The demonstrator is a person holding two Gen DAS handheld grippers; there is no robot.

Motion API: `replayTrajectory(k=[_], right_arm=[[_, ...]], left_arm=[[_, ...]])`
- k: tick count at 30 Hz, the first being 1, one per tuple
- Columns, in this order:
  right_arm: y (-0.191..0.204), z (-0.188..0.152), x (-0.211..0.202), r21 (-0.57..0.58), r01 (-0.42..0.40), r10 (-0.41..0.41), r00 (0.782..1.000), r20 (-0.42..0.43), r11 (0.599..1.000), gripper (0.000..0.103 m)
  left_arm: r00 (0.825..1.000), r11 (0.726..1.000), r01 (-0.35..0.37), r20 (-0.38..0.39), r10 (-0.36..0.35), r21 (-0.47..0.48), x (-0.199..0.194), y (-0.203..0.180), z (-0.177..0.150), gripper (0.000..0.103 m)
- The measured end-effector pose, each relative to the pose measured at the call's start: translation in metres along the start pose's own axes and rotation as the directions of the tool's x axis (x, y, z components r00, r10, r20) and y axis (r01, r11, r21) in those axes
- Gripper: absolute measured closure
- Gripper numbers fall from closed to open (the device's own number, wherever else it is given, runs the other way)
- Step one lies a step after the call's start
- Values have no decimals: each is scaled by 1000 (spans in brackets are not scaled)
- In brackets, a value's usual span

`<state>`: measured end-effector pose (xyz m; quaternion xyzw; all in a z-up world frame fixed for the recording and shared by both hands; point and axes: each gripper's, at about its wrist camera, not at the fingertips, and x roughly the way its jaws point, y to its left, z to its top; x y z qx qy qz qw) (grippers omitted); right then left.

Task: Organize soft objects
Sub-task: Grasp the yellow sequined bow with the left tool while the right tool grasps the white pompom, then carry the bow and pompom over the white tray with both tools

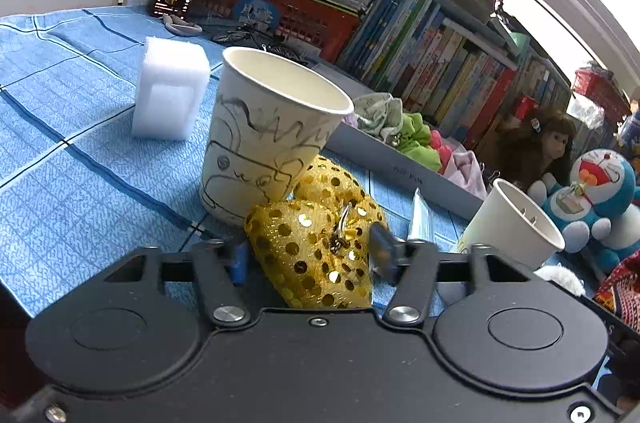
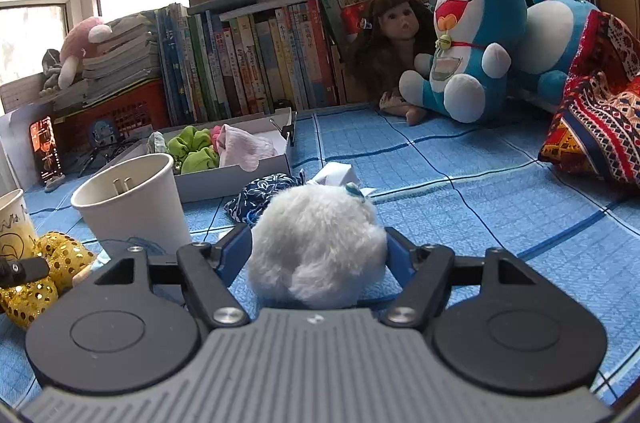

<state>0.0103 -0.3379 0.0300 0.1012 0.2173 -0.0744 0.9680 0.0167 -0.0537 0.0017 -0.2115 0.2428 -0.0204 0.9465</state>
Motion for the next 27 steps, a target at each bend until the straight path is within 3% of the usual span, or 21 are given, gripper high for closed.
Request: replayTrajectory(k=[2, 5, 8, 11, 18, 27], right_arm=[[1, 0, 4, -5, 3, -4, 1000, -25, 1000, 36], [1, 0, 0, -3, 4, -4, 1000, -11, 1000, 44], [2, 5, -8, 2, 3, -3, 1000, 5, 1000, 58], [4, 12, -16, -4, -10, 10, 1000, 18, 1000, 65], [13, 33, -30, -21, -17, 18, 996, 82, 1000, 66], [14, 86, -32, 13, -65, 63, 987, 147, 998, 66]], left_arm=[[1000, 999, 2, -1, -2, 33, -1, -3, -3, 72], [1000, 996, 12, 22, -14, 87, -9, -10, -5, 77], [999, 992, 32, 28, -36, 121, -17, -15, -3, 78], [996, 986, 52, 62, -62, 160, -29, -21, 2, 79], [983, 967, 107, 120, -138, 233, -53, -40, 25, 79], [974, 949, 139, 137, -183, 282, -57, -58, 105, 79]])
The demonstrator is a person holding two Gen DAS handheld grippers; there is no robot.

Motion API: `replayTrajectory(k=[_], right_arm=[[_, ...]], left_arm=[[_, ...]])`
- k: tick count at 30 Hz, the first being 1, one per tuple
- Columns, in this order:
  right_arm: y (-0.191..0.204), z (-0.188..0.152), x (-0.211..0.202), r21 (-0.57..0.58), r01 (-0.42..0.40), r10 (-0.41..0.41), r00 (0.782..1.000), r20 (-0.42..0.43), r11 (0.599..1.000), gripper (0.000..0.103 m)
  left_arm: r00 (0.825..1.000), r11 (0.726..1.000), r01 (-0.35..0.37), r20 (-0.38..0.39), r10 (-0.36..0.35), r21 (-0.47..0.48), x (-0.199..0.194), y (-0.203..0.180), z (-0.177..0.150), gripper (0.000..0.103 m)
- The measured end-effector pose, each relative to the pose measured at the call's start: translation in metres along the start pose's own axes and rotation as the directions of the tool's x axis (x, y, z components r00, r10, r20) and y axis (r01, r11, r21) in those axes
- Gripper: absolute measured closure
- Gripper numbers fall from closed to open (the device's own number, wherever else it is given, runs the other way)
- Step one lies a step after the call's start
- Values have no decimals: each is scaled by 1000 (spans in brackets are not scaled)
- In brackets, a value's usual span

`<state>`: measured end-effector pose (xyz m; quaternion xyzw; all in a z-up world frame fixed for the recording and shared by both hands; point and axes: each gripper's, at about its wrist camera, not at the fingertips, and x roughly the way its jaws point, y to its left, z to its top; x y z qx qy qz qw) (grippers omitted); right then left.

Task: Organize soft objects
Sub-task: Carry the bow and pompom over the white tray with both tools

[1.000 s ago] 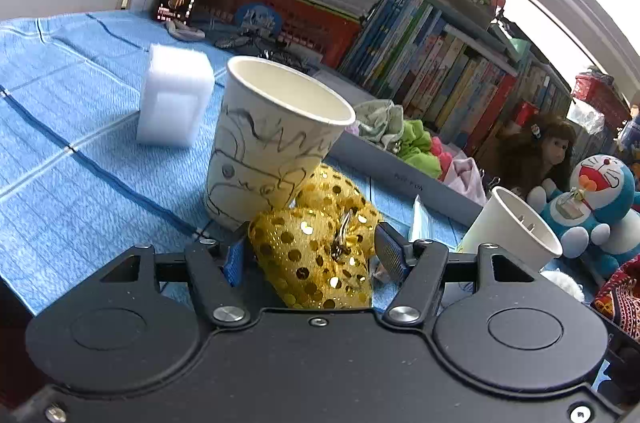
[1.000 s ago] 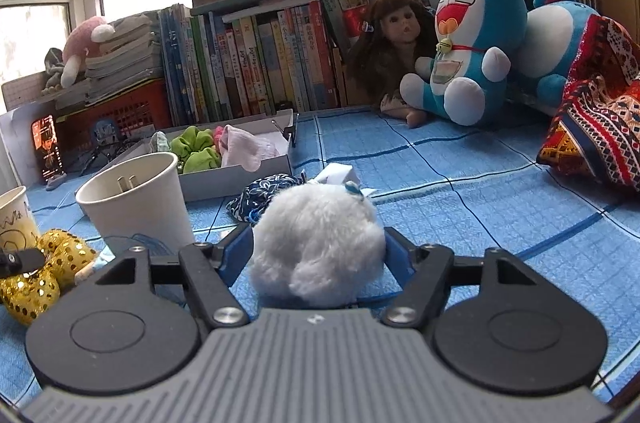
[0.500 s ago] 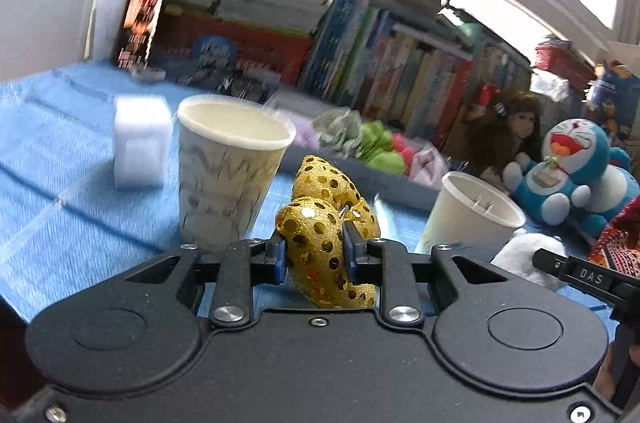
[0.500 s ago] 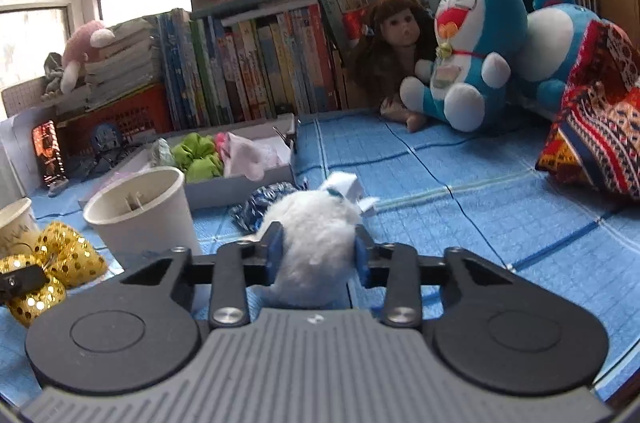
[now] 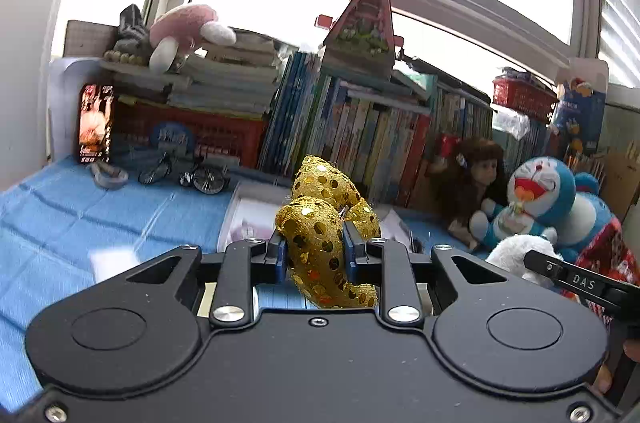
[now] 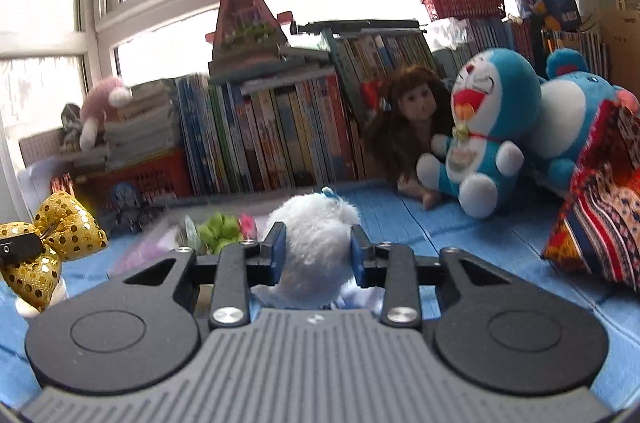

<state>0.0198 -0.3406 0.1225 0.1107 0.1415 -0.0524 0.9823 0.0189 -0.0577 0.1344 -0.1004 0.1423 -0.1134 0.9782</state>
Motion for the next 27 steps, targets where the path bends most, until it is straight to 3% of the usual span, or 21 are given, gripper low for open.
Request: replayTrajectory(k=[6, 11, 18, 22, 27], right_arm=[[2, 32, 27, 10, -28, 28, 999, -18, 1000, 66], [12, 48, 65, -10, -47, 46, 996, -72, 999, 66], [31, 53, 126, -43, -47, 38, 982, -182, 998, 66], [40, 45, 167, -86, -6, -17, 964, -264, 996, 66], [49, 47, 201, -124, 38, -72, 957, -282, 992, 66]], left_arm=[[1000, 999, -6, -13, 7, 50, 29, 10, 55, 79], [995, 992, -52, -82, 61, 115, 78, 15, 86, 78], [960, 991, -86, -257, 109, 100, 169, 29, 98, 78], [939, 979, -141, -293, 179, 148, 213, 32, 86, 78], [916, 981, -169, -352, 191, 94, 251, 48, 85, 78]])
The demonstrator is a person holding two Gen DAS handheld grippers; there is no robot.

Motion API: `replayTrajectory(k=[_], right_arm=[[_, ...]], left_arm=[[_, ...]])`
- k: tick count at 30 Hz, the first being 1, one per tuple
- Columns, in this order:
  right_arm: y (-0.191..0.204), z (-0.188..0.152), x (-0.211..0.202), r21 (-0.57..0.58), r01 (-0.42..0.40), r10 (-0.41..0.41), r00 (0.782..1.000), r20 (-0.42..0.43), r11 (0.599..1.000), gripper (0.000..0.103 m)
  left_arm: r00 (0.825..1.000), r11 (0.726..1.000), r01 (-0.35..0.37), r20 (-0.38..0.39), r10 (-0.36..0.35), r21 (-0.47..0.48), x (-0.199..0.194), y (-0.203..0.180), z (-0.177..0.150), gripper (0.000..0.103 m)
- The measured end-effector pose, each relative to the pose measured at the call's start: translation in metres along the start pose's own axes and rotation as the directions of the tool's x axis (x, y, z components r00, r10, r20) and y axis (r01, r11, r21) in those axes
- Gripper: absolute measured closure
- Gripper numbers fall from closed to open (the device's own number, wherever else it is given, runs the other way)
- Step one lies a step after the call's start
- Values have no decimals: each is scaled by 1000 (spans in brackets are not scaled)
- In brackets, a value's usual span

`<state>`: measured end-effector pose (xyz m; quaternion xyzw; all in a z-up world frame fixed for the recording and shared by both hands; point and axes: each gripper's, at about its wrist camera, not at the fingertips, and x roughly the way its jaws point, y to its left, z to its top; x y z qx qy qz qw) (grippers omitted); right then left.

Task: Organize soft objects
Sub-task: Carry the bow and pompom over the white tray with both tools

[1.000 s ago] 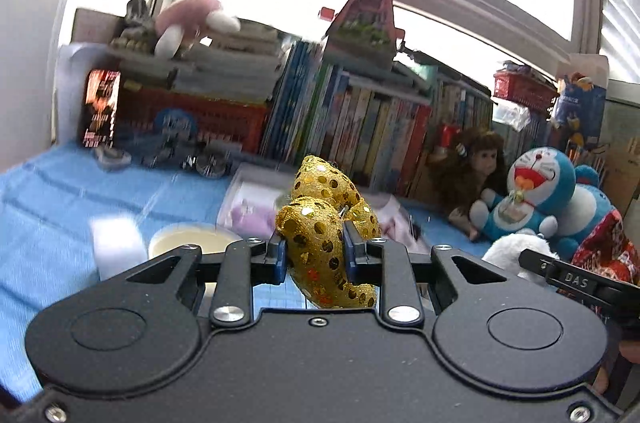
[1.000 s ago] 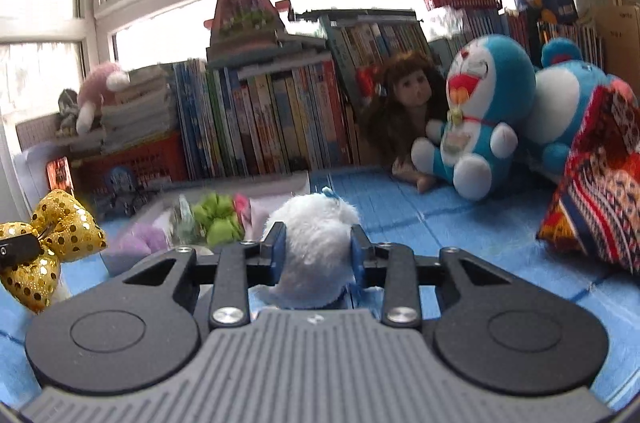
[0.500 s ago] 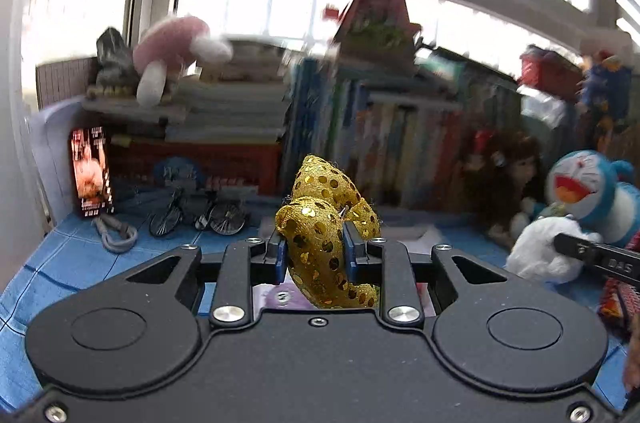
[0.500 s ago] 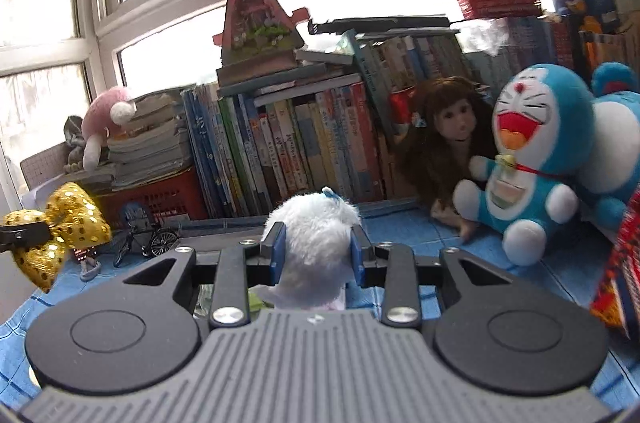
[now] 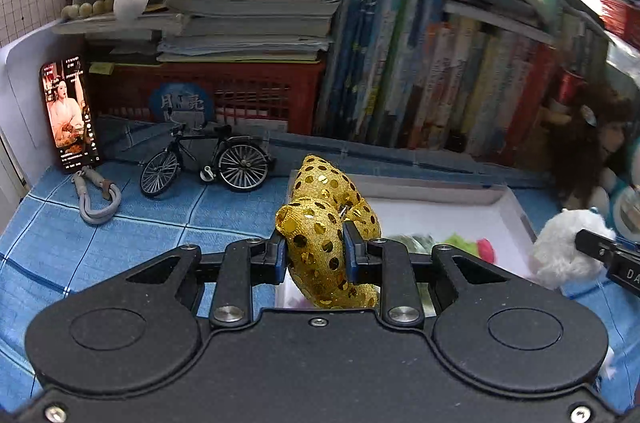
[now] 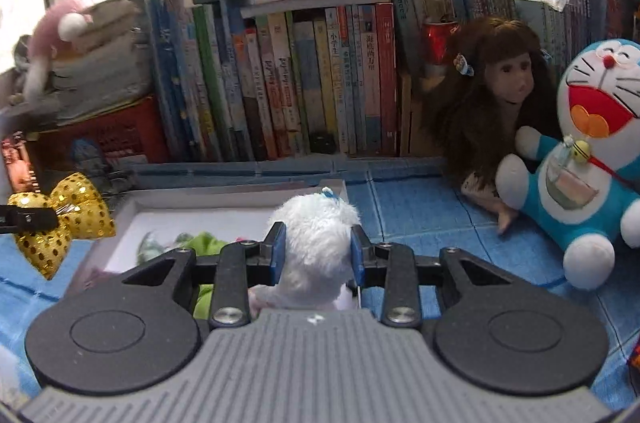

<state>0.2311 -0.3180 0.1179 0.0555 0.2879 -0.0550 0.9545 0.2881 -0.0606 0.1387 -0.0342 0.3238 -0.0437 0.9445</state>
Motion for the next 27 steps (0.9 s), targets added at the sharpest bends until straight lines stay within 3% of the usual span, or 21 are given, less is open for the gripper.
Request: replayTrajectory(k=[7, 16, 27], right_arm=[[12, 12, 40, -2, 5, -5, 999, -43, 1000, 66], [14, -2, 74, 12, -5, 7, 989, -146, 1000, 66], [0, -11, 78, 123, -101, 125, 970, -209, 987, 66]], left_arm=[[997, 999, 4, -71, -7, -42, 37, 9, 8, 78], [983, 998, 14, -180, -25, -64, 71, 10, -5, 78], [978, 996, 12, -208, -30, -86, 74, 12, -5, 77]])
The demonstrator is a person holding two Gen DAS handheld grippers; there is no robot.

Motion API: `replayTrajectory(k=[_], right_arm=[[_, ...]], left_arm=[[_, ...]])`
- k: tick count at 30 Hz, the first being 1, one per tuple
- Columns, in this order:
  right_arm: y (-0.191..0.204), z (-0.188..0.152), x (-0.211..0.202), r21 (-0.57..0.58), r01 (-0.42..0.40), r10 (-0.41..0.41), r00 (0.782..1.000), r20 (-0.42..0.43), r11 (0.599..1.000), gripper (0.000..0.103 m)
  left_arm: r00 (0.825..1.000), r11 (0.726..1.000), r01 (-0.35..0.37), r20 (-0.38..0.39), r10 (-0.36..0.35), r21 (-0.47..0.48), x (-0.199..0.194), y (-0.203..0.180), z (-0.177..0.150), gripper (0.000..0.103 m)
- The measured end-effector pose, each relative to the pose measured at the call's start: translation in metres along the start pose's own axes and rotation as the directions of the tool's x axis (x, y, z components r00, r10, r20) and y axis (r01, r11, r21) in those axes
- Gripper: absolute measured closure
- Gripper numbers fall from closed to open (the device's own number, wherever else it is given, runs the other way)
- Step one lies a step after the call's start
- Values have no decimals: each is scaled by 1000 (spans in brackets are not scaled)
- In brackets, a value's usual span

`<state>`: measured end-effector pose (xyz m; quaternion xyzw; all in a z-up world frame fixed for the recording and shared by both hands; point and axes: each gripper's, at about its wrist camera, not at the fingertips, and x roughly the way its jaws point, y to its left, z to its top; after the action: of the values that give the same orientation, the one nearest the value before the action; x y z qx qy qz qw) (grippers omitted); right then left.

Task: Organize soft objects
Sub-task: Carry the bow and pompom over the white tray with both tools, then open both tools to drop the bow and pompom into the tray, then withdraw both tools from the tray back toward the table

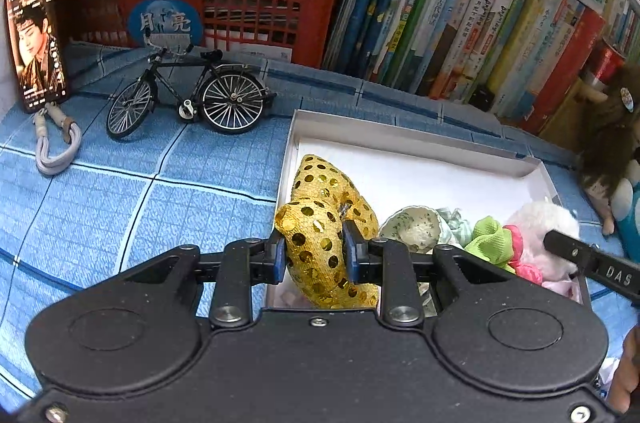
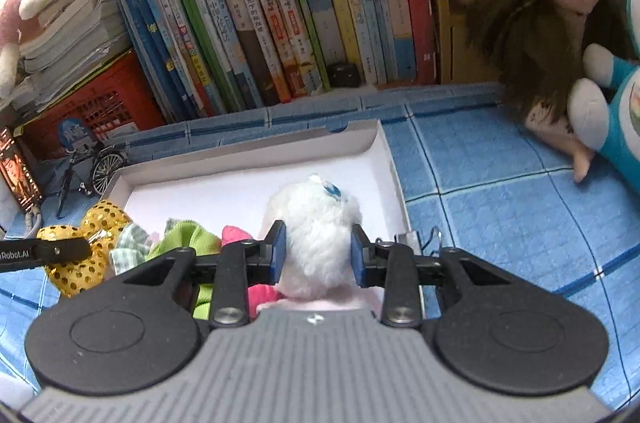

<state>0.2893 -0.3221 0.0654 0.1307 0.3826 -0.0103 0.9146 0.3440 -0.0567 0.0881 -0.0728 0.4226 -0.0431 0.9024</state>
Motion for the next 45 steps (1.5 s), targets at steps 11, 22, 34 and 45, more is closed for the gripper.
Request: replayTrajectory(k=[11, 22, 34, 45], right_arm=[[10, -3, -3, -63, 12, -13, 1000, -22, 998, 65], [19, -2, -32, -118, 30, -27, 999, 30, 993, 38], [34, -14, -115, -205, 2, 35, 984, 174, 979, 28], [55, -66, -188, -360, -49, 156, 949, 274, 932, 18]], left_arm=[[1000, 1000, -20, 10, 19, 10, -1, -5, -1, 75], [996, 998, -18, 89, 13, 60, -31, -12, -6, 61], [979, 995, 29, 200, -47, 91, -112, -14, -28, 42], [953, 980, 86, 273, -133, 178, -180, -14, -80, 27]])
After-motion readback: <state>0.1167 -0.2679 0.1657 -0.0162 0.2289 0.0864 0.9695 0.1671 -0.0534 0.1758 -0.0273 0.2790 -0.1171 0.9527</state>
